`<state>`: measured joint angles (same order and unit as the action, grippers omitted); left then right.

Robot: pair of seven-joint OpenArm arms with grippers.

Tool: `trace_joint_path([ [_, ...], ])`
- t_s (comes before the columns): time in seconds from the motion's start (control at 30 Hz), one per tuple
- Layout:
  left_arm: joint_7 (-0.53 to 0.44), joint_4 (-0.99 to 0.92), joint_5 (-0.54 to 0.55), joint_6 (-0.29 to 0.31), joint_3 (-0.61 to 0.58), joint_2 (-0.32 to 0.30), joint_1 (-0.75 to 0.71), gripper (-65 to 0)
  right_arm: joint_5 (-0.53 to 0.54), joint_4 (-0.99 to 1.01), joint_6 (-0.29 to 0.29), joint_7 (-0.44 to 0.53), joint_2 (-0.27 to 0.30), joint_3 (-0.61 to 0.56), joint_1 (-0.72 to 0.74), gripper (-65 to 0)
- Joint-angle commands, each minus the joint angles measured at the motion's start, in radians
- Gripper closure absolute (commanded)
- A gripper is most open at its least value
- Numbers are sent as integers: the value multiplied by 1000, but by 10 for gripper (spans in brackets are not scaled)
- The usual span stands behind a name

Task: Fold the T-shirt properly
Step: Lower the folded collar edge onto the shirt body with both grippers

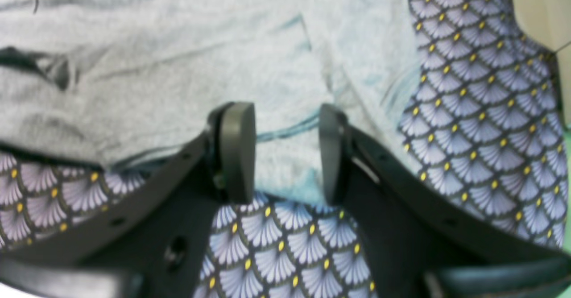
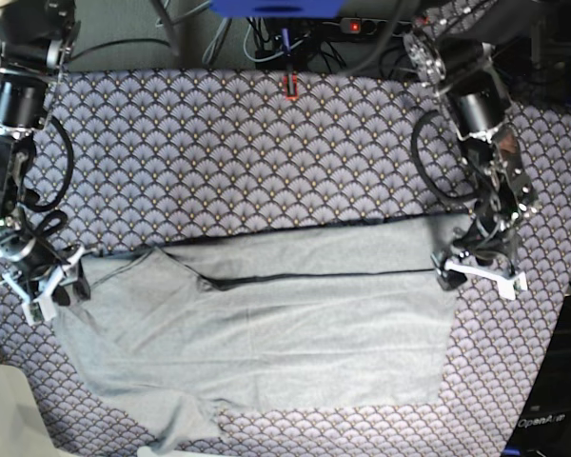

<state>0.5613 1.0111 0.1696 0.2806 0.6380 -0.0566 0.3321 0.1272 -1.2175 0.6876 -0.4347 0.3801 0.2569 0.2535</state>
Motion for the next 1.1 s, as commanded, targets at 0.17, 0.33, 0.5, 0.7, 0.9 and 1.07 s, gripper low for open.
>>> trace_joint_path([
  [0.17, -33, -51, 12, 6, -50, -10, 55, -501, 12, -18, 11, 27, 21, 6, 22, -248],
  [0.33, -91, -54, 12, 4, -116, -7, 55, -499, 12, -18, 11, 27, 23, 6, 22, -248],
  [0.5, -94, -54, 12, 4, -116, -2, 55, -453, 12, -18, 11, 29, 29, 6, 22, -248],
  [0.7, -88, -50, 14, 4, -113, -7, 55, -231, 12, -18, 11, 29, 30, 6, 22, -248],
  [0.9, -86, -44, 17, 4, -109, -7, 49, -154, 12, -17, 11, 29, 30, 6, 22, -248],
  [1.07, -83, -39, 21, 4, -108, -7, 29, -156, 12, -17, 11, 29, 30, 6, 22, -248],
])
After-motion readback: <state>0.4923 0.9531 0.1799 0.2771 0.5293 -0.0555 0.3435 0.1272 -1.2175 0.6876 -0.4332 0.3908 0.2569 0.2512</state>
